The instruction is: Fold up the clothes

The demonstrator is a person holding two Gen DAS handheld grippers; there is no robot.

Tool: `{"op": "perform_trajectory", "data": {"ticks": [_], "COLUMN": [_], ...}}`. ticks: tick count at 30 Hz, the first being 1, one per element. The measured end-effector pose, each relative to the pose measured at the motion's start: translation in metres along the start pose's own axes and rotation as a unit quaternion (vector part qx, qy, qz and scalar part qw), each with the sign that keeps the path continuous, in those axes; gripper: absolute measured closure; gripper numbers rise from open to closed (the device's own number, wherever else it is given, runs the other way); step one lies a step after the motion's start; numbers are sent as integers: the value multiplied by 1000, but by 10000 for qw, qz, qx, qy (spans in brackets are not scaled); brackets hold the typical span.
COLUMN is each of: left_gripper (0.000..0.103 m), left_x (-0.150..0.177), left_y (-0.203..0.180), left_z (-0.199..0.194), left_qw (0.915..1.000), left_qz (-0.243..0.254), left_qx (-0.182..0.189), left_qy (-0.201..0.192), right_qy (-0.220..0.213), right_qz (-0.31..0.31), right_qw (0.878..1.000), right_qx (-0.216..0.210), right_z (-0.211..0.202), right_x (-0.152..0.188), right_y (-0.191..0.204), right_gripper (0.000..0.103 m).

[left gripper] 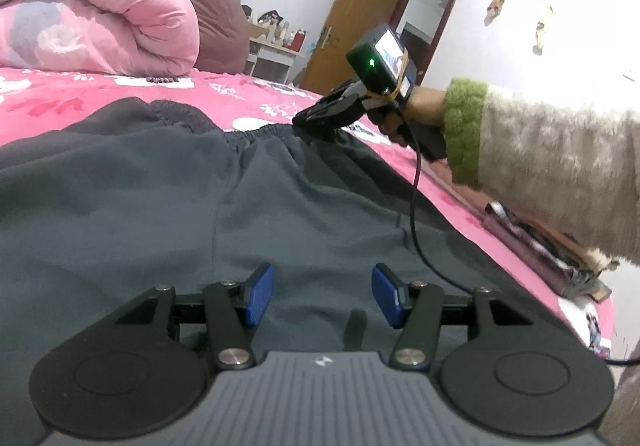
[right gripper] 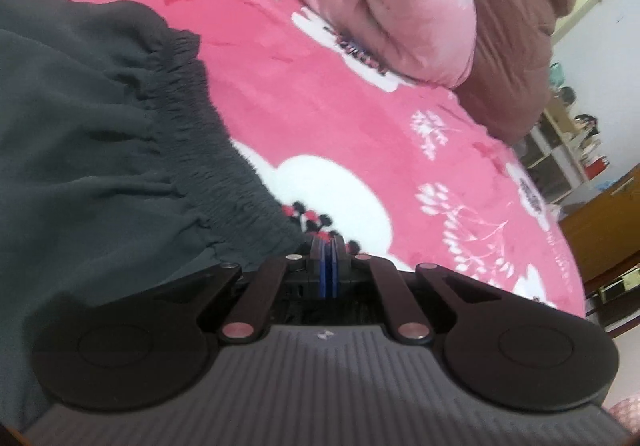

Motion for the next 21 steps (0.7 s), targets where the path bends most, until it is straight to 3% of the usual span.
{"op": "perform_trajectory", "data": {"ticks": [13, 16, 18, 21], "left_gripper": [47, 47, 46, 46], "left_x": [6, 8, 8, 8], "left_y": [4, 8, 11, 12], "left_z": [7, 7, 8, 8], "left_qw": [9997, 9997, 9996, 9996], "left_qz": [-182, -238, -266, -296], "left_qx": [-174, -91, -41, 9], "left_qy": [43, 12, 1, -32], "right_qy": [207, -204, -660, -749], "right_qz": [565, 870, 850, 484], "right_qw": [9953, 9941, 9940, 9937], "right_qx": [763, 615, 201, -683], "right_z": [58, 28, 1, -5], "right_x": [21, 12, 2, -14], "right_y": [7, 0, -1, 13], "right_gripper": [103, 103, 101, 82]}}
Point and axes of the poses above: each gripper's, at about its wrist camera, not at the fingertips, and z roughly the way its jaws point, y to its left, x to its underside, the point moved 1 cm from there along z, roughly the way its jaws point, and after that the axes turned 8 degrees about y, right-handed, at the moved point
